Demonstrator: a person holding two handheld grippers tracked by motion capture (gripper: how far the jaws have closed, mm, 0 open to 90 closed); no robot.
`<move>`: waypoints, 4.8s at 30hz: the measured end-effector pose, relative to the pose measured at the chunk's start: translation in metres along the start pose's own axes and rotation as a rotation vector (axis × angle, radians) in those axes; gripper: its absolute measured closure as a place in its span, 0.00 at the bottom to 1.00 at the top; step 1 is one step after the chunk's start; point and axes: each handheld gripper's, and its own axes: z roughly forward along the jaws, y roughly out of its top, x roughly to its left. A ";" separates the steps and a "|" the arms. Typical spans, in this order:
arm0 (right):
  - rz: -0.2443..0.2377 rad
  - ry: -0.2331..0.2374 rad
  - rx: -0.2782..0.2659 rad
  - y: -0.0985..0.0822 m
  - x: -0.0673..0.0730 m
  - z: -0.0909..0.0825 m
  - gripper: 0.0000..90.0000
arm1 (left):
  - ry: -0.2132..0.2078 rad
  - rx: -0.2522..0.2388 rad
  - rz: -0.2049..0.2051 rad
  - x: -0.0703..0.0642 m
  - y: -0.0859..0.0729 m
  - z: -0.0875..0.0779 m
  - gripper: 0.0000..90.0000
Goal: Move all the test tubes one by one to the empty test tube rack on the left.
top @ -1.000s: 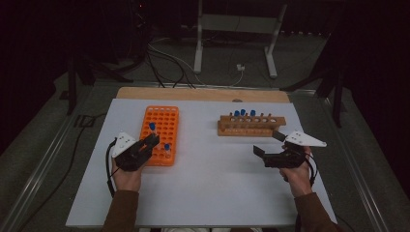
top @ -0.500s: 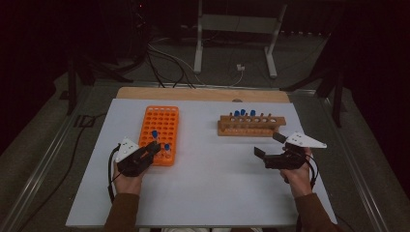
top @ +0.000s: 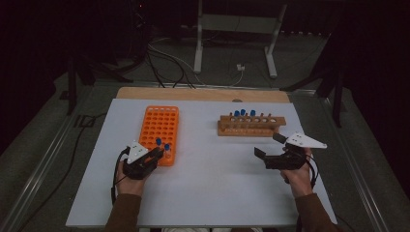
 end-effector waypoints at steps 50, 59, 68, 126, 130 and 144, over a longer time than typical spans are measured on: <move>0.012 -0.019 -0.018 0.017 -0.004 0.002 0.00 | 0.025 -0.128 -0.140 0.018 -0.001 -0.029 0.03; 0.052 -0.048 -0.036 0.039 -0.017 0.015 0.01 | 0.034 -0.156 -0.162 0.019 -0.005 -0.030 0.01; 0.067 -0.094 -0.014 0.047 -0.028 0.037 0.05 | 0.054 -0.172 -0.186 0.024 -0.007 -0.032 0.01; 0.033 -0.213 0.132 0.027 -0.046 0.118 0.84 | 0.041 -0.135 -0.209 0.027 -0.011 -0.025 0.01; 0.046 -0.214 0.125 0.026 -0.047 0.118 0.84 | 0.041 -0.132 -0.209 0.027 -0.011 -0.025 0.01; 0.057 -0.230 0.116 0.027 -0.047 0.116 0.85 | 0.039 -0.131 -0.211 0.027 -0.011 -0.025 0.01</move>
